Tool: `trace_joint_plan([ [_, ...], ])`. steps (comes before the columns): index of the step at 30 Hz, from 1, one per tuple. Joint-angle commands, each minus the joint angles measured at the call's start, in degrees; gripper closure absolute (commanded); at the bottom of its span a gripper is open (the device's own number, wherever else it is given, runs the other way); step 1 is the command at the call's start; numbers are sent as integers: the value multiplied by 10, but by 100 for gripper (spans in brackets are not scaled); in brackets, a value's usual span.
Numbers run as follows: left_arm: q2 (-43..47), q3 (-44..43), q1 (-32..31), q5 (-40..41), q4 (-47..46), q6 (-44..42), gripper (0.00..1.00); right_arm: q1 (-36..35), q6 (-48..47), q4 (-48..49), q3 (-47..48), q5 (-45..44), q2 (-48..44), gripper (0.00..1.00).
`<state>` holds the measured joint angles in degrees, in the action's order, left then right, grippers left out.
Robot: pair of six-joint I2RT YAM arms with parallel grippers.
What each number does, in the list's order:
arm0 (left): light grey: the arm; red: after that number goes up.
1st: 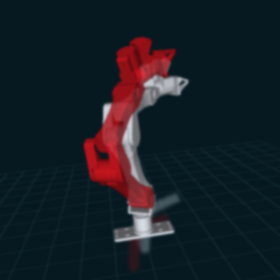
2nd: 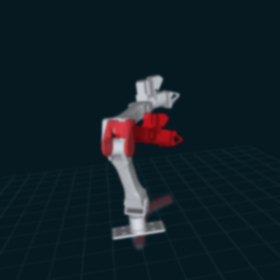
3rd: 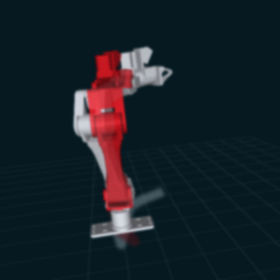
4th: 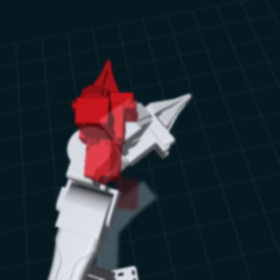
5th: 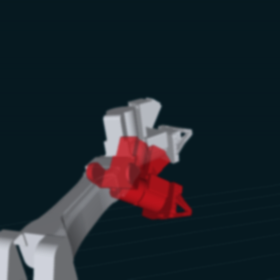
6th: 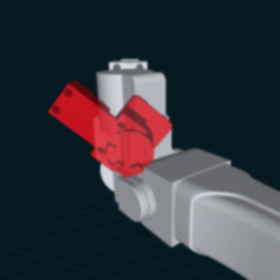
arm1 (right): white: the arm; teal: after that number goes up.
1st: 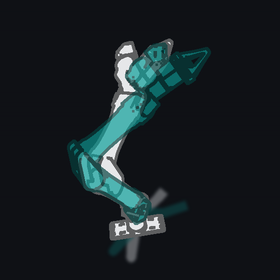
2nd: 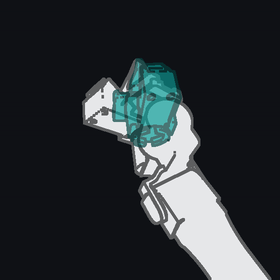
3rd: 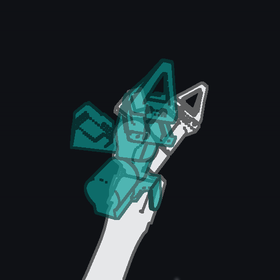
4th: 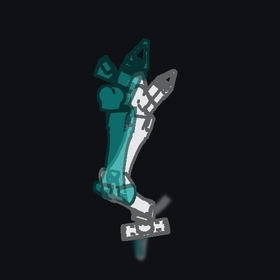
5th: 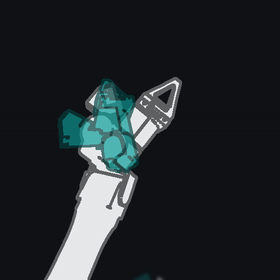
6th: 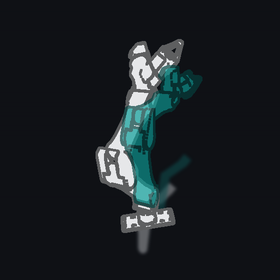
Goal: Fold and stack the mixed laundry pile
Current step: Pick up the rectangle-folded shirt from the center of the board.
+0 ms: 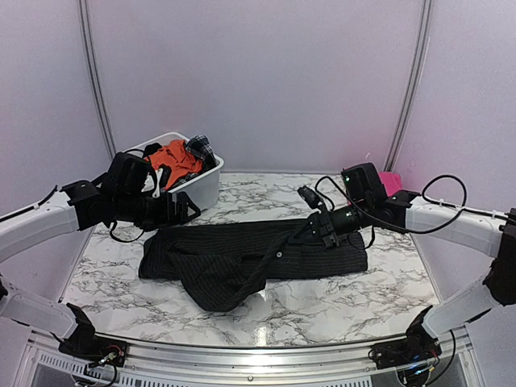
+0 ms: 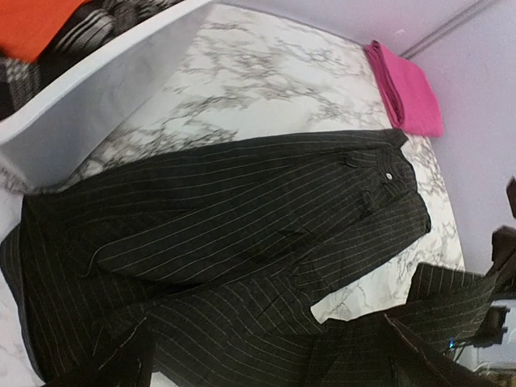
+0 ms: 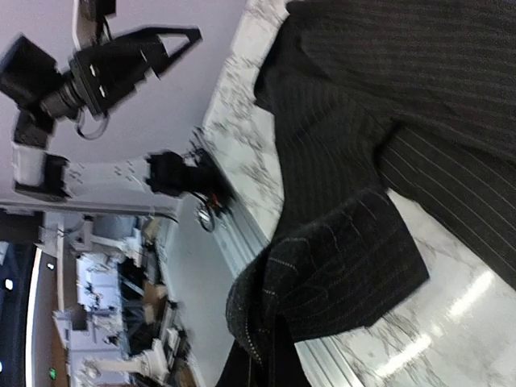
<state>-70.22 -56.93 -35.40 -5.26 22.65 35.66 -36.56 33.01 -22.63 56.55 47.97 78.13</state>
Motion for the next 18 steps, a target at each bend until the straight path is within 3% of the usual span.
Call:
trace_joint_plan([
  [1,-16,-52,-73,33,-43,-143,1,13,263,339,-33,172,20,100],
  [3,-25,-69,-121,49,-42,-203,1,11,391,497,-55,213,34,100],
  [5,-30,-76,-161,76,-43,-246,1,9,457,551,-59,256,52,100],
  [6,-30,-77,-174,74,-43,-254,1,9,428,503,-53,264,50,100],
  [9,-30,-75,-209,55,-45,-261,1,17,132,70,19,214,46,100],
  [11,-28,-57,-246,73,-45,-263,1,18,31,-63,29,174,50,100],
  [18,-76,20,-361,130,-52,-289,1,27,116,49,-42,170,21,100],
])
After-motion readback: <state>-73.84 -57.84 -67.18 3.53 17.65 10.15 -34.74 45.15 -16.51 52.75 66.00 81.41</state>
